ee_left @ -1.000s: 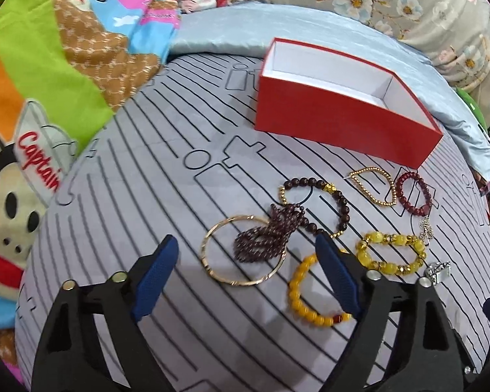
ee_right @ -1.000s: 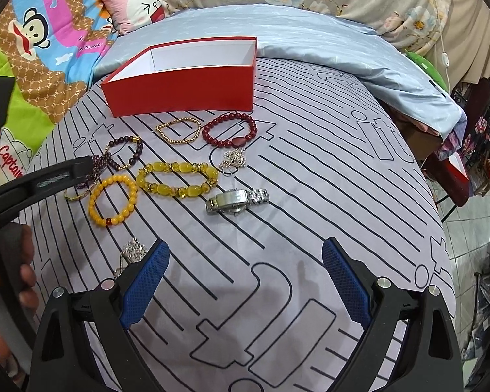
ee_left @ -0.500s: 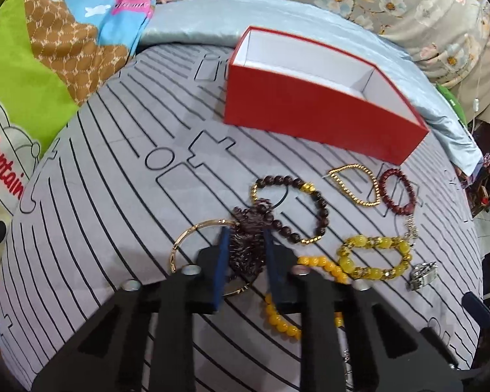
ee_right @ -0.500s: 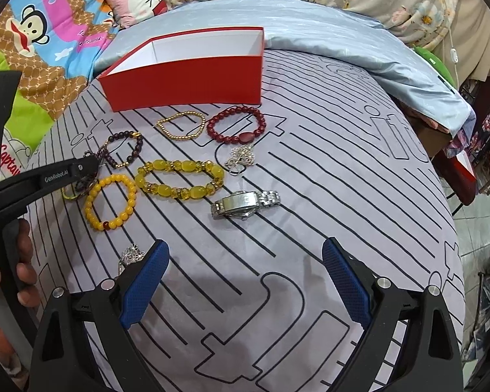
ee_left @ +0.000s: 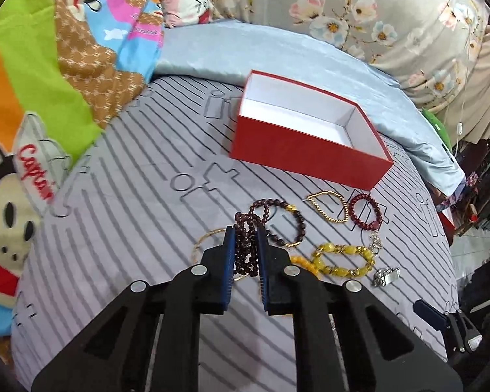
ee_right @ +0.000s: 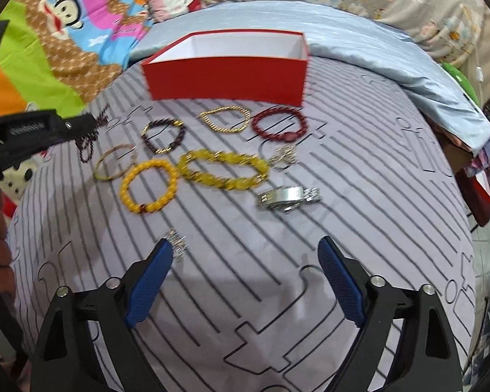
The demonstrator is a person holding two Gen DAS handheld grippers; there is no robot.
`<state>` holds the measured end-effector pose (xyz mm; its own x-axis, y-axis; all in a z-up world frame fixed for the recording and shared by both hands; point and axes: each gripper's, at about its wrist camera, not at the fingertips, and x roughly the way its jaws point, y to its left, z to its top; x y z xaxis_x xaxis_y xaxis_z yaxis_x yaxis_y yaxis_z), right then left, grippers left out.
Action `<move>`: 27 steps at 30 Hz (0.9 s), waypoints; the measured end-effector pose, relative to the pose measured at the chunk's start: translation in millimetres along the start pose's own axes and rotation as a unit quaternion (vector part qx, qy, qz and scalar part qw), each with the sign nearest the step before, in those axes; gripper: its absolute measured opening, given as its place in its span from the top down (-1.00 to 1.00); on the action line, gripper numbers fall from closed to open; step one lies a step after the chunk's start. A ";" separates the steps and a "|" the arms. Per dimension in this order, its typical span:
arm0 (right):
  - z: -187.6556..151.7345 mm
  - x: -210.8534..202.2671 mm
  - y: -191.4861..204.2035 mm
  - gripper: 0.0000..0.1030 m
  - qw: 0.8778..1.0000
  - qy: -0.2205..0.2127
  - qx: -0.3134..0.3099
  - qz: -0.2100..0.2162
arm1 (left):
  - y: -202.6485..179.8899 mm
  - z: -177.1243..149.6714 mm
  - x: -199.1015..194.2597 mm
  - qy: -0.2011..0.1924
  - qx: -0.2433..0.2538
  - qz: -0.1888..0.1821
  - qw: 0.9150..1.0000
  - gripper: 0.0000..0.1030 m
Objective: Organize jewelry
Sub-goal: 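Grasp the silver watch with the right tool while the left tool holds the maroon strand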
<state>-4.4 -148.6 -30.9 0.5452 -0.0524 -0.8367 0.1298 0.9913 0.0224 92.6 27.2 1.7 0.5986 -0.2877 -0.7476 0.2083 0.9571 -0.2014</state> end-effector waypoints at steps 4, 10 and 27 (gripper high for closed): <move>-5.5 3.7 4.9 -0.46 1.000 0.012 -0.004 0.014 | 6.9 -11.5 -14.7 0.002 0.000 0.008 1.000 0.75; -6.7 4.8 -17.4 -0.32 0.999 0.012 0.040 0.008 | 10.7 -30.4 -24.3 0.013 -0.005 0.008 1.000 0.75; 24.5 36.3 -46.2 0.02 0.990 0.021 0.126 0.057 | -8.8 -39.0 -21.2 0.023 0.015 0.000 1.000 0.74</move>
<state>29.7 -199.3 -48.9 0.5333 0.0682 -0.8432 0.2758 0.9283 0.2495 47.9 26.2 -5.3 0.5625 -0.2844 -0.7764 0.2311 0.9556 -0.1826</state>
